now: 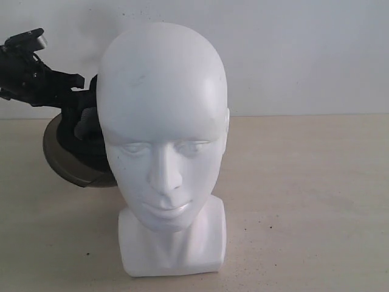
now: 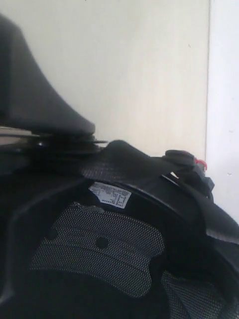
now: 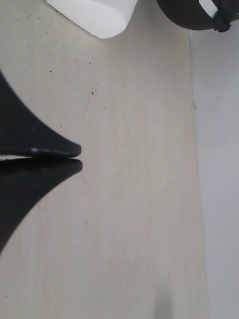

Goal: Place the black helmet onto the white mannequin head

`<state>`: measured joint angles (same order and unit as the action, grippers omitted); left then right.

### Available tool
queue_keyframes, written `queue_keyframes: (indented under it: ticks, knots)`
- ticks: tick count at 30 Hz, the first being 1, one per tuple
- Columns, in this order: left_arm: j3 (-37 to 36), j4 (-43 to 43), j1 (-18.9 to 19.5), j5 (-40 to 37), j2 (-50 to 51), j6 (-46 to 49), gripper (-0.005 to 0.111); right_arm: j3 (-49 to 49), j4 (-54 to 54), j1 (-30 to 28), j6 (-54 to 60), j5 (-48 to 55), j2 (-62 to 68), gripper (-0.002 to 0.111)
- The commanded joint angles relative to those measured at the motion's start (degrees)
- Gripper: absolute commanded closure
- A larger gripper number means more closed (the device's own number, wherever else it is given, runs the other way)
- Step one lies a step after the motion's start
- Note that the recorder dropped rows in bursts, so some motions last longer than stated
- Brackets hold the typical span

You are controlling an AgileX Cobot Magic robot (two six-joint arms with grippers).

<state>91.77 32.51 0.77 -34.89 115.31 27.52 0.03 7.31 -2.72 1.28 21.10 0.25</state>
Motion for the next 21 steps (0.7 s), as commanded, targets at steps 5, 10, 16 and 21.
queue_keyframes:
  ticks: [5, 10, 16, 21]
  knots:
    - [0.8, -9.3, 1.0, -5.9, -6.5, -9.8, 0.102, 0.0, -0.4, -0.1, 0.1, -0.4, -0.3, 0.108]
    - [-1.8, -13.1, 1.0, -7.1, -10.8, -11.9, 0.102, 0.0, -0.4, -0.1, 0.1, -0.7, -0.3, 0.108]
    - [-11.1, -14.3, 1.3, -4.5, -18.1, -12.8, 0.102, 0.0, -0.4, -0.1, 0.1, -0.7, -0.3, 0.108]
    - [-21.0, -14.3, 2.5, -0.4, -26.8, -13.6, 0.102, 0.0, -0.4, -0.1, 0.1, -0.7, -0.3, 0.108]
